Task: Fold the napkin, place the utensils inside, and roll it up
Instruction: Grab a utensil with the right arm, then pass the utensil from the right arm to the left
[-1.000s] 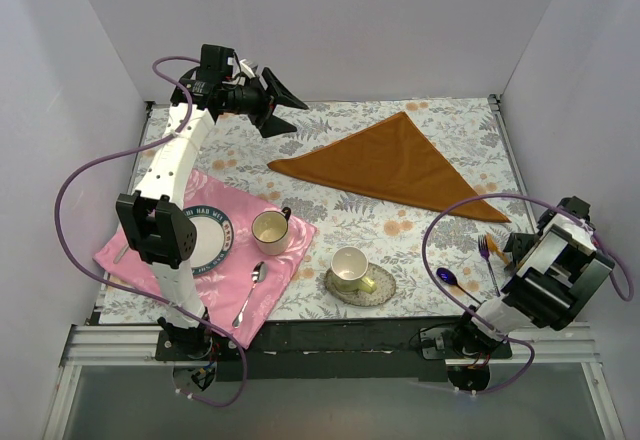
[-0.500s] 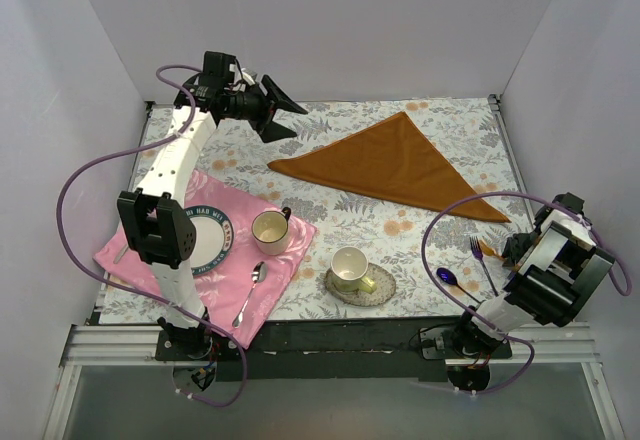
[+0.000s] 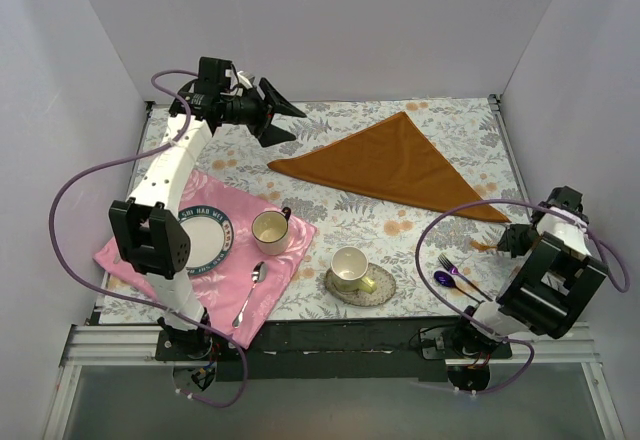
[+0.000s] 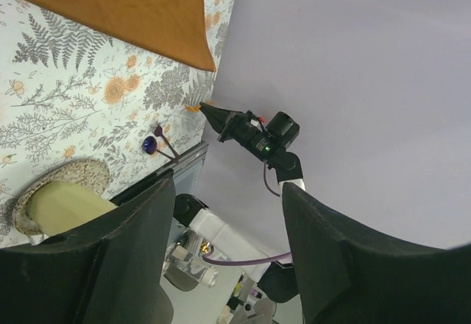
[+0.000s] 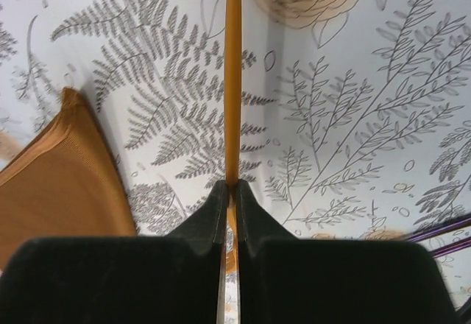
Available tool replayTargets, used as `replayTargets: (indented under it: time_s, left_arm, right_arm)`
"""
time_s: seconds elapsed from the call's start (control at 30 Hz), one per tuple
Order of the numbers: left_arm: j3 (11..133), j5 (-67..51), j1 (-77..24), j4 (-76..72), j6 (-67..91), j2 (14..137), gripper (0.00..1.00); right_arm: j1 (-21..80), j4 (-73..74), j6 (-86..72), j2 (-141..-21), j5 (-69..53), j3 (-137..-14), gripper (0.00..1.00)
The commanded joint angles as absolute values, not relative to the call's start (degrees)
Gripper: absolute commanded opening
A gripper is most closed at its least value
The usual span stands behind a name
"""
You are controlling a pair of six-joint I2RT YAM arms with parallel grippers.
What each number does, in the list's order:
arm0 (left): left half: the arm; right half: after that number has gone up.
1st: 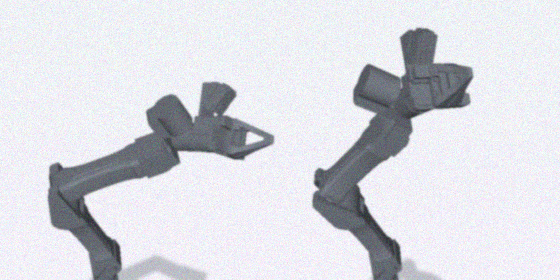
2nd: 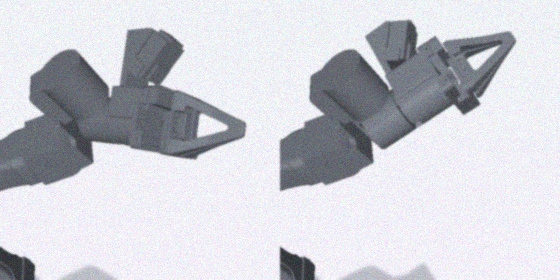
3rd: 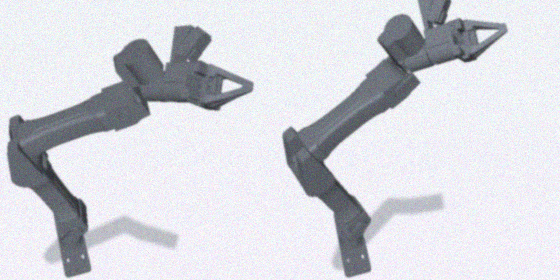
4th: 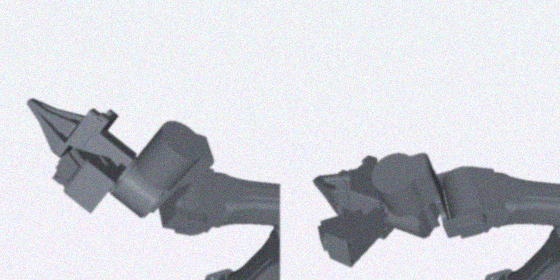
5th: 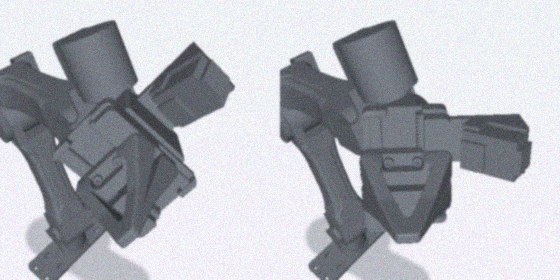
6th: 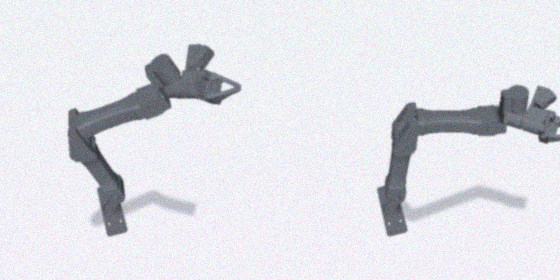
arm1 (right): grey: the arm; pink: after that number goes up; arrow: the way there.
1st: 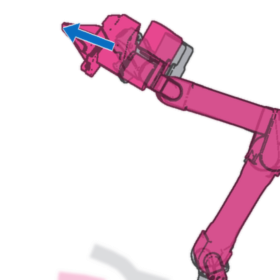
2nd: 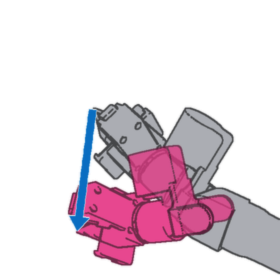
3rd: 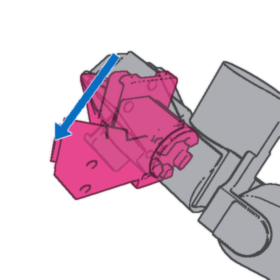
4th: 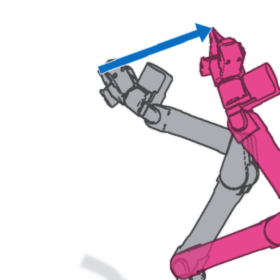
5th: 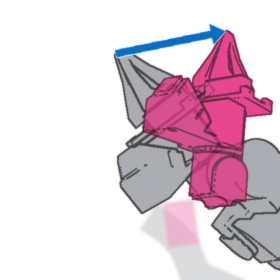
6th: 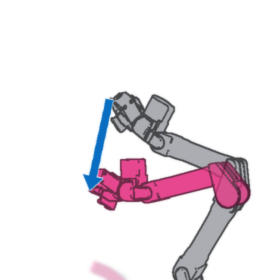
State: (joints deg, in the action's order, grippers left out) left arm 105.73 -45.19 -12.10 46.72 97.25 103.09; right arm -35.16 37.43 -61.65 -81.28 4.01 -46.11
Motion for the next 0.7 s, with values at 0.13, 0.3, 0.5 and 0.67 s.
replayTargets:
  time_s: [0.13, 0.3, 0.5, 0.67]
  left_arm:
    - [103.19, -47.9, -11.87, 43.69, 97.12, 97.47, 0.62]
    - [90.81, -54.03, -12.48, 34.23, 102.54, 95.72, 0.63]
    - [85.7, -59.58, -14.59, 21.91, 107.39, 95.89, 0.75]
    - [82.71, -64.07, -17.75, 11.16, 116.1, 96.06, 0.77]
  right_arm:
    - [-25.42, 35.96, -68.37, -76.99, -5.53, -53.42, 0.03]
    - [-6.91, 20.32, -69.0, -76.9, -10.11, -57.56, 0.01]
    - [9.9, -16.54, -61.45, -80.59, -19.94, -60.63, 0.01]
    - [17.13, -20.55, -50.46, -85.51, -28.82, -68.82, 0.01]
